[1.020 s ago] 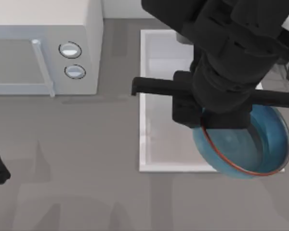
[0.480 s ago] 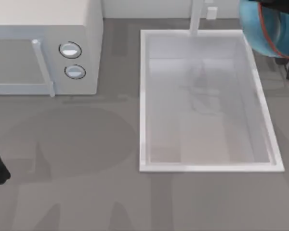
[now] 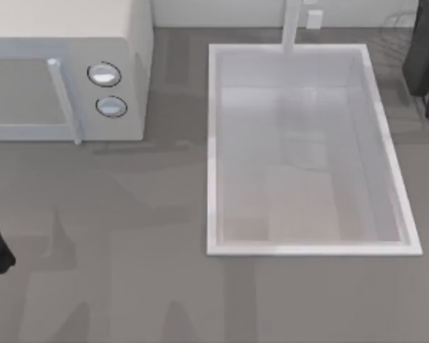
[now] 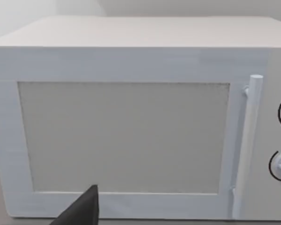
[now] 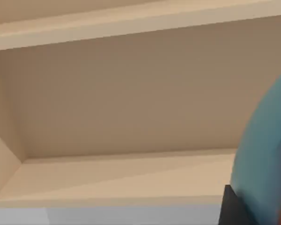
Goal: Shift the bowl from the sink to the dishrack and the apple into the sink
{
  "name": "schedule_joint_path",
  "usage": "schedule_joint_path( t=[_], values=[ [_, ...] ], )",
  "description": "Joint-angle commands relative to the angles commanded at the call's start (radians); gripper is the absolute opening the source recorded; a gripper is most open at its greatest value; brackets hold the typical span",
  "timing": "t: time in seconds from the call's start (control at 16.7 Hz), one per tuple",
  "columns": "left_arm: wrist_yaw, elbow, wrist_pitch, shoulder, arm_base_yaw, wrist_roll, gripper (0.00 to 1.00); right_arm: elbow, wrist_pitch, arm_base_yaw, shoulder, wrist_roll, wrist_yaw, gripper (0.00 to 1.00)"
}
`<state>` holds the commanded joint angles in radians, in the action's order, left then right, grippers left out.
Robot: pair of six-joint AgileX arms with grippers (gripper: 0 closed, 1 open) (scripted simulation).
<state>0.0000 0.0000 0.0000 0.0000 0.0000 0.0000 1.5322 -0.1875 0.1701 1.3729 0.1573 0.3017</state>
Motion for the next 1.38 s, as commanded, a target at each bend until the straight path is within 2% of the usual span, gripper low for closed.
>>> schedule_joint_path(
  t=[0.18, 0.36, 0.84, 1.08, 1.38],
  values=[
    [0.0, 0.0, 0.0, 0.0, 0.0, 0.0, 1.0, -0.119, 0.133, 0.161, -0.055, -0.101, 0.073, 0.0],
    [0.0, 0.0, 0.0, 0.0, 0.0, 0.0, 1.0, -0.201, 0.177, 0.241, -0.065, -0.137, 0.094, 0.0],
    [0.0, 0.0, 0.0, 0.0, 0.0, 0.0, 1.0, -0.219, 0.214, 0.239, -0.033, -0.136, 0.09, 0.0],
    [0.0, 0.0, 0.0, 0.0, 0.0, 0.0, 1.0, -0.282, 0.383, 0.217, 0.082, -0.129, 0.072, 0.0],
    [0.0, 0.0, 0.0, 0.0, 0.0, 0.0, 1.0, -0.41, 0.696, 0.181, 0.266, -0.135, 0.029, 0.0]
  ],
)
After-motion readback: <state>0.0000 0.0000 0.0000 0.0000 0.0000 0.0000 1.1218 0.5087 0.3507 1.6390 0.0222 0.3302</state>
